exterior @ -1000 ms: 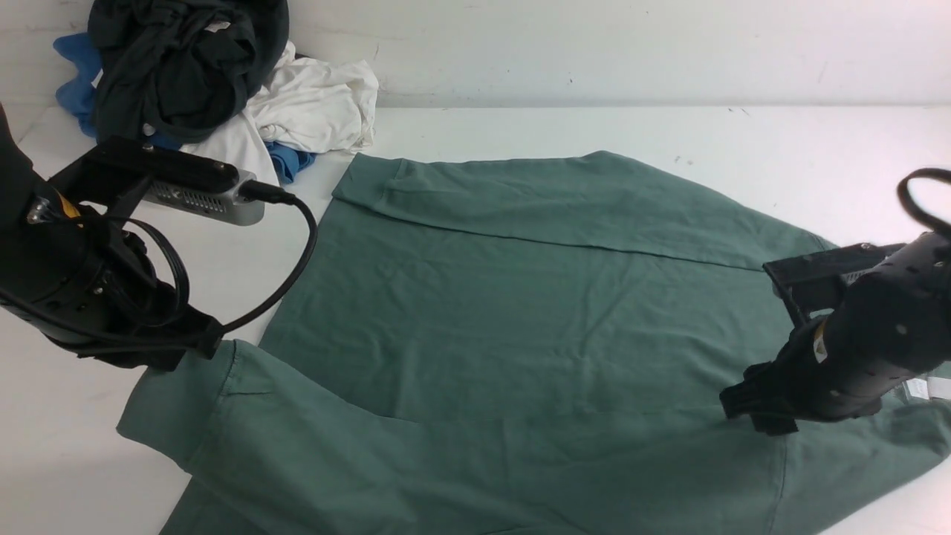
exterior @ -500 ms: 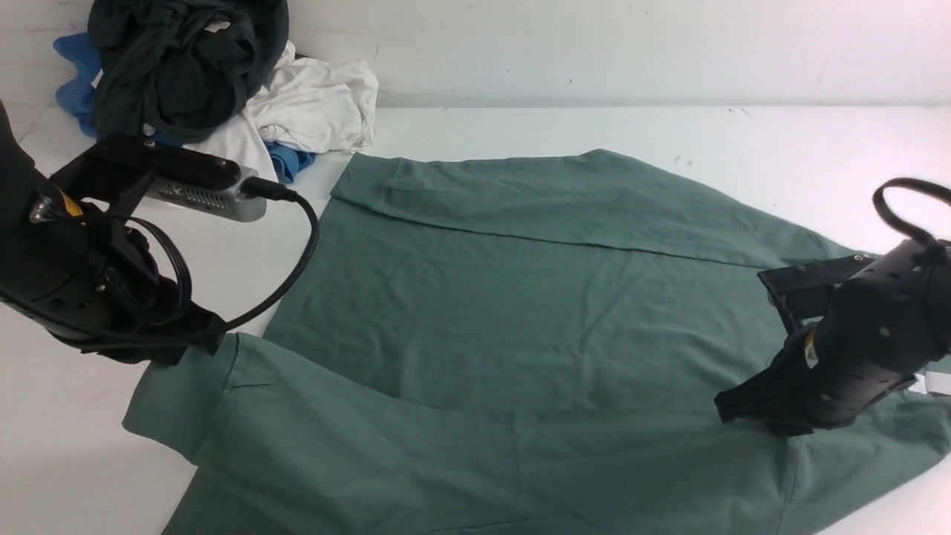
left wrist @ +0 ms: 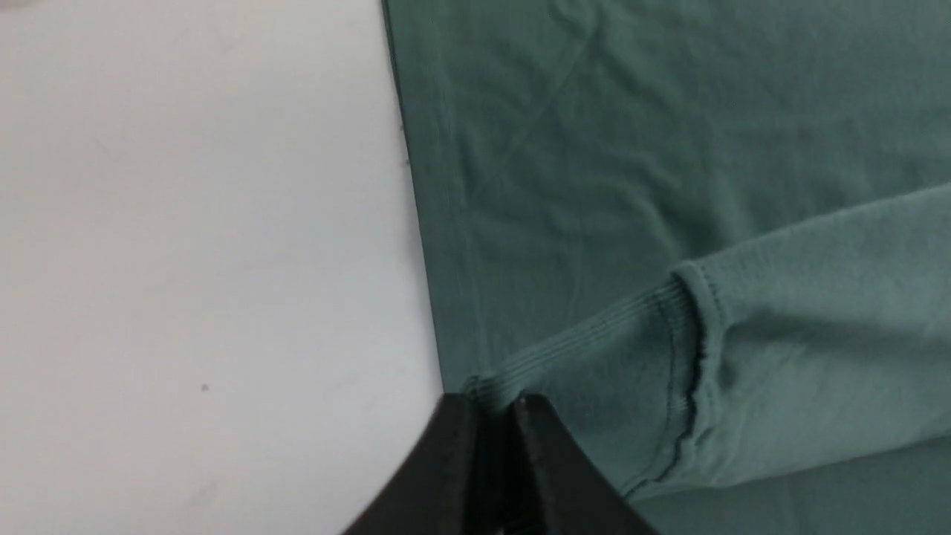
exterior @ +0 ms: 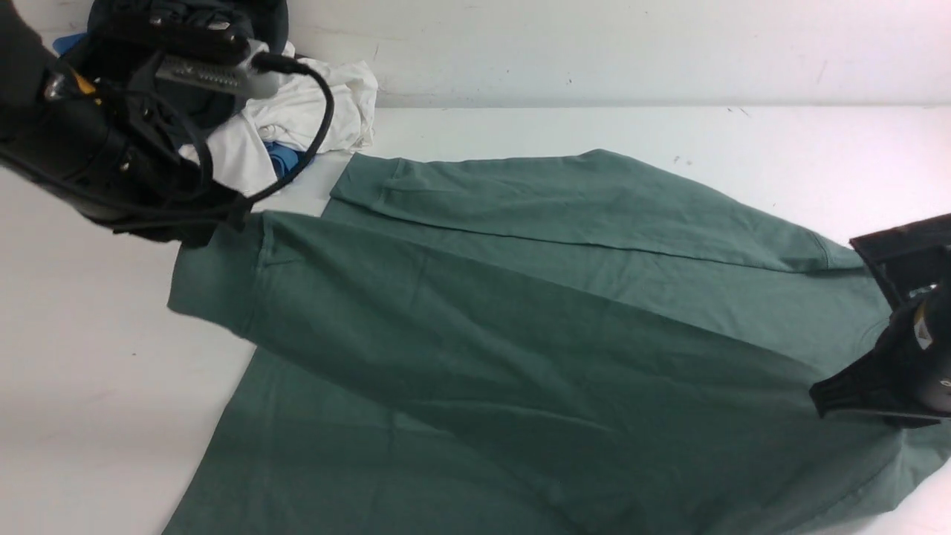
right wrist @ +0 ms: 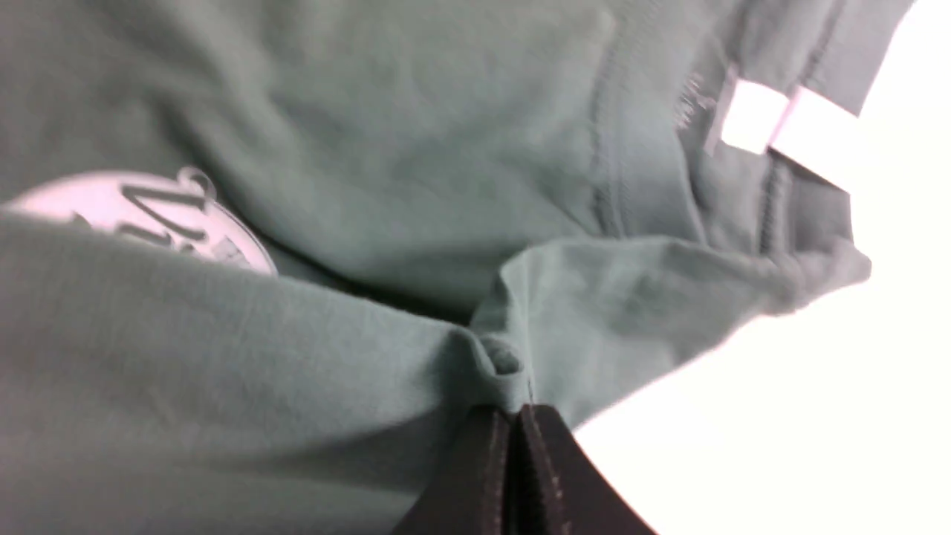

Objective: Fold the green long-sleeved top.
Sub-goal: Use the left arm to drag and place the cuff at the centered position on the left edge of the fabric

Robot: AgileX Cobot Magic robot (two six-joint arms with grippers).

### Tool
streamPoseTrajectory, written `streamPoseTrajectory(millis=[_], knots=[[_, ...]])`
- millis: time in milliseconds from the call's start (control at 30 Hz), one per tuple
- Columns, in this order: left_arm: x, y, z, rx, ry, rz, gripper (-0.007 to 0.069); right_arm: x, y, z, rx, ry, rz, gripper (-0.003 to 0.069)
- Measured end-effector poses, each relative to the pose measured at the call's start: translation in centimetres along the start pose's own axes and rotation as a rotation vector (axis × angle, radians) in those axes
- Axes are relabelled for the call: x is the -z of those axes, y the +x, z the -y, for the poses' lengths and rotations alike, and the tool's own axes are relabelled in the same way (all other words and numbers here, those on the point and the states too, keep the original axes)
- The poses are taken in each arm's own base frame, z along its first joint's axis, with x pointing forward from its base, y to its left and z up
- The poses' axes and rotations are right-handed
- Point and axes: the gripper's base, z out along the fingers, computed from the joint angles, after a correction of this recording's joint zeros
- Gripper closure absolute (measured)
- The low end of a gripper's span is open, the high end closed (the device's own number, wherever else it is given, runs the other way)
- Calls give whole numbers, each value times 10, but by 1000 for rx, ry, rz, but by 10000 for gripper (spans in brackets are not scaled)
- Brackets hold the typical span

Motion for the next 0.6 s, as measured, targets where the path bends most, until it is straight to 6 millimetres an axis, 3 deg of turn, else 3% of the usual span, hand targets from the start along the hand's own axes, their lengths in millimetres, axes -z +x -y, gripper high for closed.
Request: streamPoseTrajectory(millis=[167,233,433,600], knots=[[-31,-27,5,-55,24,-36,601,0,4,2,-1,9,-25,664],[-59,-39,6,-62,41,-70,601,-4,8,2,-18,-5,-40,664],[-103,-51,2,-65,38,-124,592,-18,15,9,-82,-37,-45,657],[-130,-56,-1,-64,30,-154,485,-20,11,14,-118,-57,5,575]])
